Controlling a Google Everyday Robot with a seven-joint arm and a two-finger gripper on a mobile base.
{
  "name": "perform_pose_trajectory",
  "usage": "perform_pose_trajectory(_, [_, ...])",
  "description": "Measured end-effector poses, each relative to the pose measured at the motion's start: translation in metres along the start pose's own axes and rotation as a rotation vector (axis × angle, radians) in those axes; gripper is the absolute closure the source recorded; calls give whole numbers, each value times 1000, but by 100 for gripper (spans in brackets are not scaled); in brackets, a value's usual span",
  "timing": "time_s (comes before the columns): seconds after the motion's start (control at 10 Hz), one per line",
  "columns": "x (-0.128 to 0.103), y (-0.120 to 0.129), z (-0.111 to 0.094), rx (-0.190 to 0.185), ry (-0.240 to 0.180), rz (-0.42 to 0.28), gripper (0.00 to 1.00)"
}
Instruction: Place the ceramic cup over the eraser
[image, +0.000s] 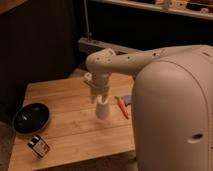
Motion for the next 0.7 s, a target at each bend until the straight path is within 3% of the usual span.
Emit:
perform_pose_trajectory(0.4, [7, -6, -16, 50, -49, 29, 20])
perform_pose_trajectory(0.7, [6, -27, -14, 13, -91, 70, 20])
